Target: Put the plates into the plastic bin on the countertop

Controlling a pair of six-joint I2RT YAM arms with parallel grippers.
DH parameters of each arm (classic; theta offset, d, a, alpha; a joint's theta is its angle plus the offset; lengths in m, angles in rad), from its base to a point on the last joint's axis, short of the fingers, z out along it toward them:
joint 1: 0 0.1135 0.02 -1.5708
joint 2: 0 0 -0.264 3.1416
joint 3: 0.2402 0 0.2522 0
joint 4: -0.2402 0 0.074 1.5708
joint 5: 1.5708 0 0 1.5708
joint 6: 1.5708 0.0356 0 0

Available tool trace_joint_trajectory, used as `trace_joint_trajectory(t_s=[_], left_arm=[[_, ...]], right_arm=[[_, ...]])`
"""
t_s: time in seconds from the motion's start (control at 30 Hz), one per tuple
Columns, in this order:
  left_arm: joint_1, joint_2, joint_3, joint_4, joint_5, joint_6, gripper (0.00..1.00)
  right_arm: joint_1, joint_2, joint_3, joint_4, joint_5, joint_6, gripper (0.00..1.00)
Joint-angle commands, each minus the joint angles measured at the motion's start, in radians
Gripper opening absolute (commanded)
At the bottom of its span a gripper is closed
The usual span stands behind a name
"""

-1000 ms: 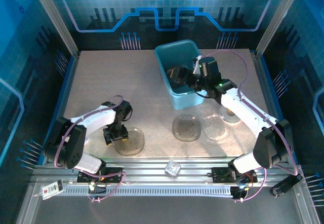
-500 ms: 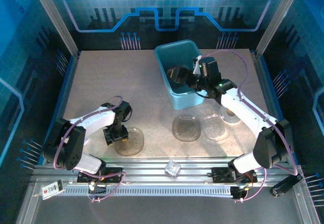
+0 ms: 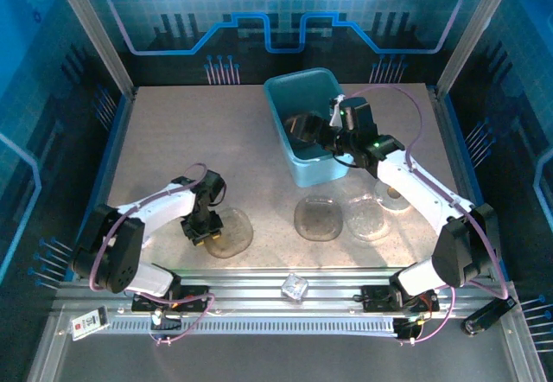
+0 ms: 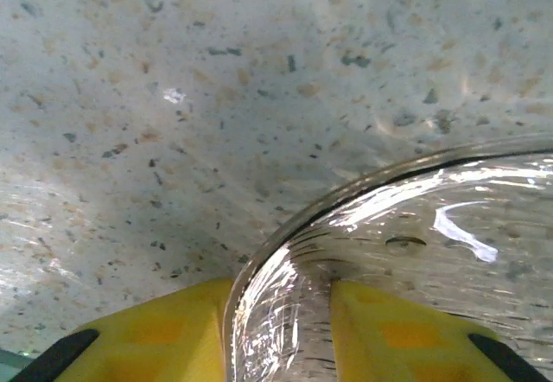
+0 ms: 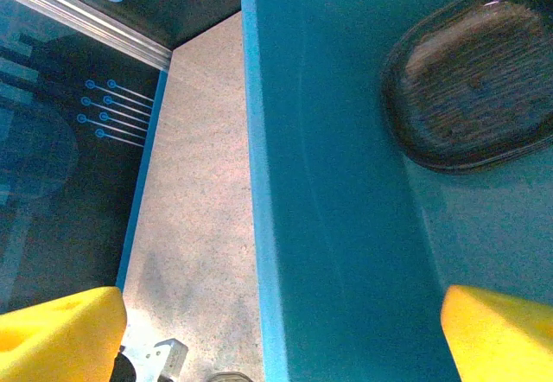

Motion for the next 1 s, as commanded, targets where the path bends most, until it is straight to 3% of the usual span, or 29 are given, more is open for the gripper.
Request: trace_joint_trajectory(t_s=[0.0,0.33,0.47,0.83,0.97], left_arm=[[-0.008,-0.025,-0.021,0.028,0.028,-0.029,0.33],[-0.027,-0.006,-0.038,0.085,0.044,-0.041,0.28],[-0.030,-0.020,-0.051,0.098,0.043,-0.045,0.19],[-0.036,-0.178,-0.064,0.108,0.018,-0.066,0.02],[-0.036,-0.216,-0.061,0.133,0.025,-0.065,0.00]], right_arm=[[-0.012,0.003,0.002,0.010,-0.015,-0.004,0.95],[-0.013,0.004,0.008,-0.001,-0.013,-0.002,0.95],[-0.012,0.003,0.011,-0.003,-0.018,-0.001,0.95],[-0.006,-0.012,0.043,-0.037,-0.028,-0.001,0.92],[-0.002,-0.022,0.073,-0.077,-0.016,0.007,0.92]])
